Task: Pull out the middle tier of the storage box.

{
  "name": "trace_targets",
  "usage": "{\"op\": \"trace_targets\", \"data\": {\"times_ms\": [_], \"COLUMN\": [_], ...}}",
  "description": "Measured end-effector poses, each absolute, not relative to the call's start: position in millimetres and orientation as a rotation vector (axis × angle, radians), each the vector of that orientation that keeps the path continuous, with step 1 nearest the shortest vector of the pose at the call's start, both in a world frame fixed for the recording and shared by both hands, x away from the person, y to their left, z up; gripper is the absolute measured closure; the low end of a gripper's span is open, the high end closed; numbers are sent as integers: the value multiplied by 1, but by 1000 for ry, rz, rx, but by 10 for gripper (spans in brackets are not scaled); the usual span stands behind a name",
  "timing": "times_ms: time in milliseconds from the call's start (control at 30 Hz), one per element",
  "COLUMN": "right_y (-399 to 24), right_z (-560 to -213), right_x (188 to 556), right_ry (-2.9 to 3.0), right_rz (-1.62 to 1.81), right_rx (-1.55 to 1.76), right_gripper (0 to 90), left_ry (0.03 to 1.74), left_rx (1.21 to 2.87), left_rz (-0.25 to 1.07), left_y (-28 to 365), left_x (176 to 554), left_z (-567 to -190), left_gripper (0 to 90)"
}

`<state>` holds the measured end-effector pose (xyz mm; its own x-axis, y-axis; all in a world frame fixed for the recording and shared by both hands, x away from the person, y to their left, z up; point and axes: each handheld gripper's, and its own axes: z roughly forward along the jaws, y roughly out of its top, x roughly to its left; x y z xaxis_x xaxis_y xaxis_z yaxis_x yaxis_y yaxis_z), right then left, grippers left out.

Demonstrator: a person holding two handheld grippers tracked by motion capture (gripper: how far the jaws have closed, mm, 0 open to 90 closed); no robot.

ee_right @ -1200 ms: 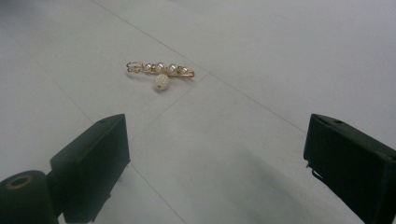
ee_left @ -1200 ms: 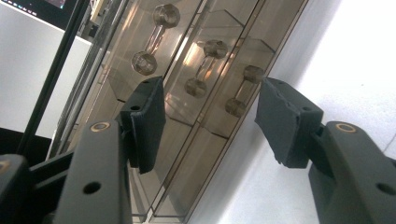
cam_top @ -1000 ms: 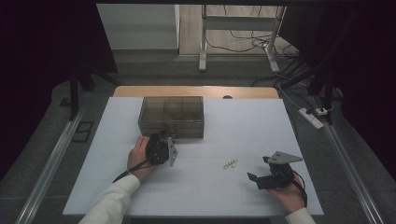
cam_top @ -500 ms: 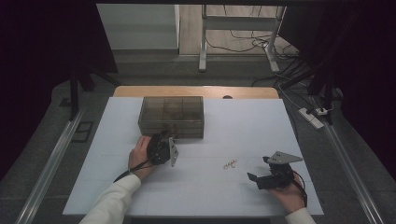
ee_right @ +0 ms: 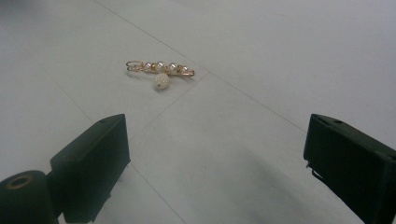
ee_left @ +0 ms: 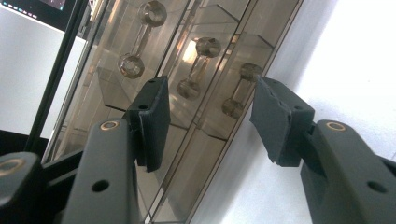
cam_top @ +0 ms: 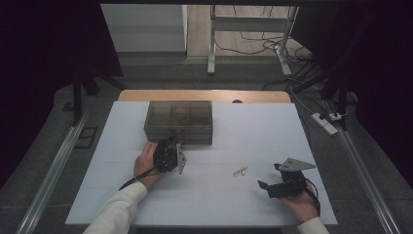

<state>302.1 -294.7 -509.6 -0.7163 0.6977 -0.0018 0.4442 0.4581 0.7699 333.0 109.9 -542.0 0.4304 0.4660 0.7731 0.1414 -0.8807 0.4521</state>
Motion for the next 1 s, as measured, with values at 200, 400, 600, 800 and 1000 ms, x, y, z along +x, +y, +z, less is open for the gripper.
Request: {"op": "trace_targets", "data": {"times_ms": [200, 400, 600, 800, 1000], "right_y": [-295, -295, -295, -295, -295], "right_z": [-510, -510, -510, -510, -510], "right_x": [302, 302, 302, 302, 302], "right_ry": [2394, 2388, 2390, 2392, 2392], "right_rz": [1122, 1132, 1131, 1125, 1126], "right_rx": [972, 974, 974, 972, 972], "right_gripper": [68, 68, 68, 69, 69], "left_ry": [524, 515, 515, 513, 520], "left_rx": [2356, 2374, 2369, 2380, 2371], "left_rz": [1430, 1435, 1432, 1439, 1440], "left_y": [108, 107, 105, 106, 106], "left_x": [335, 336, 338, 338, 339], "left_z": [-543, -544, -545, -545, -546], "left_gripper": [465, 466, 469, 473, 483]}}
